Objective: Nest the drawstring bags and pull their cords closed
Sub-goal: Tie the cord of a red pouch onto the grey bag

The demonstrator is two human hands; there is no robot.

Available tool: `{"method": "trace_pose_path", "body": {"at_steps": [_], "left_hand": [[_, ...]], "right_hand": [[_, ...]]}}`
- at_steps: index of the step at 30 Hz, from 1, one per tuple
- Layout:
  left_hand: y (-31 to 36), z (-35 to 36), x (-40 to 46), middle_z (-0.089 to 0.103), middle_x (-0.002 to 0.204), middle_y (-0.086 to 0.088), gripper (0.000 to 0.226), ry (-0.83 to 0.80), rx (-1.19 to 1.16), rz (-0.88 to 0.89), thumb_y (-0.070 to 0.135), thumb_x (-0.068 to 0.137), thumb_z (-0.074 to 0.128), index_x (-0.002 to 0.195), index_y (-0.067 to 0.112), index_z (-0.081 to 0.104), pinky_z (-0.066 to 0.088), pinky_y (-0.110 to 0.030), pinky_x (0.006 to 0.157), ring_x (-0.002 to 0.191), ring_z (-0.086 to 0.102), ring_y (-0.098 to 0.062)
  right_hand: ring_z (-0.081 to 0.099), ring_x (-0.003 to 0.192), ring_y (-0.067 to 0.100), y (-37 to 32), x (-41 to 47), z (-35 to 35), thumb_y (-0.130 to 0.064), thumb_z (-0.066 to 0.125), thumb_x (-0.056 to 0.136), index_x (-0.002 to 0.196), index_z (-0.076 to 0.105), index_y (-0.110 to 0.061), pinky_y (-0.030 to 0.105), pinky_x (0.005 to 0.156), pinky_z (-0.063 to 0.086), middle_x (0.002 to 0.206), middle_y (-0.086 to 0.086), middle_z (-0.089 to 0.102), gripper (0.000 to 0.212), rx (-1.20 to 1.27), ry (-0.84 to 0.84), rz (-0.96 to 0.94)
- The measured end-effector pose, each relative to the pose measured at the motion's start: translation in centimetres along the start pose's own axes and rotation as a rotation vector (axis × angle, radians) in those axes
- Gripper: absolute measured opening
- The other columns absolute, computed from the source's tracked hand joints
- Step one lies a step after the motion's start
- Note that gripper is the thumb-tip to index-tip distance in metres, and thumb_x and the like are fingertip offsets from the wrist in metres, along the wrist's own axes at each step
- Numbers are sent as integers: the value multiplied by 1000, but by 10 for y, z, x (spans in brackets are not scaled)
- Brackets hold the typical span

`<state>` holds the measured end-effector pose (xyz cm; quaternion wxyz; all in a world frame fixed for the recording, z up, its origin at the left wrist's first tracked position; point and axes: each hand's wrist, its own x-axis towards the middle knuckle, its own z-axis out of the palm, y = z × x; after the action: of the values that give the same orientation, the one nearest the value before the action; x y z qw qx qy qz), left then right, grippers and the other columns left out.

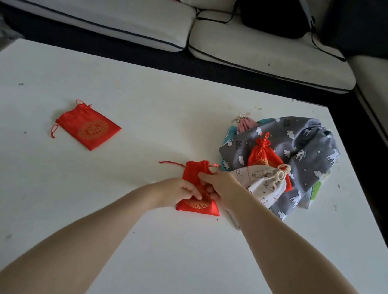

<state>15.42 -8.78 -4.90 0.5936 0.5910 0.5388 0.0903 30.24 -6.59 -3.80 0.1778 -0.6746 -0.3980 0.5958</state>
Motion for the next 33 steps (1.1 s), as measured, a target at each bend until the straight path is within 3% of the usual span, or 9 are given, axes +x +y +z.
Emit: {"method": "trace_pose_path", "body": {"at_steps": [4,8,11,13,16,21,24,31,33], "left_hand": [[5,3,-10,62,73,0,40,-58,-87,-71,-7,84,29,78,15,61,43,-18,64,71,57,-9],[2,-1,-9,52,61,-4,29,150,-90,-118,0,86,37,67,12,54,39,-21,52,57,52,-14],[-7,-4,-5,58,74,-7,14,457,138,-197,13,86,50,73,13,55,41,-27,61,74,59,-27],[-12,-2,-10,57,103,-14,21,604,287,-256,22,86,56,103,9,54,43,-33,78,101,58,-33],[-22,1,-10,50,119,-17,52,518,305,-228,31,83,64,127,12,45,43,-32,85,107,56,-33],[-24,11,-13,63,105,-12,26,382,394,-117,27,86,62,103,8,63,41,-27,75,98,60,-29],[-2,17,-23,55,76,7,6,327,272,98,22,91,55,90,17,52,35,-24,61,80,54,-21],[55,19,-50,48,65,9,10,221,362,314,22,93,51,87,18,44,32,-13,46,53,42,-3],[68,17,-58,46,64,10,13,271,410,360,21,92,53,85,18,43,32,-14,51,57,41,-3]], "right_hand": [[30,46,11,-1,-9,0,-16,57,89,67,57,-11,18,38,22,55,1,38,23,40,-34,-25],[38,51,11,-3,-23,-6,-6,50,91,69,57,-8,16,40,32,62,3,46,23,111,3,-73],[48,69,12,6,-33,-10,-20,49,92,93,62,-13,24,64,43,84,0,55,15,-303,37,-115],[53,91,16,11,-37,-9,-24,47,93,119,57,-18,23,72,43,106,-1,55,28,-448,37,-141],[52,112,22,14,-38,-3,-21,45,94,132,49,-18,26,83,43,130,4,51,38,-478,-23,-141],[55,107,25,15,-47,-1,-23,44,95,125,53,-14,31,86,48,126,10,55,33,-445,-32,-78],[58,111,36,22,-51,-5,-39,43,94,97,58,-11,44,99,46,120,20,60,32,-233,2,5],[62,77,25,6,-81,-20,-30,48,95,93,65,-13,31,72,52,92,12,68,25,34,179,-157],[64,81,24,2,-92,-30,-29,52,93,84,67,-12,35,81,54,93,12,70,24,198,150,-216]]}}
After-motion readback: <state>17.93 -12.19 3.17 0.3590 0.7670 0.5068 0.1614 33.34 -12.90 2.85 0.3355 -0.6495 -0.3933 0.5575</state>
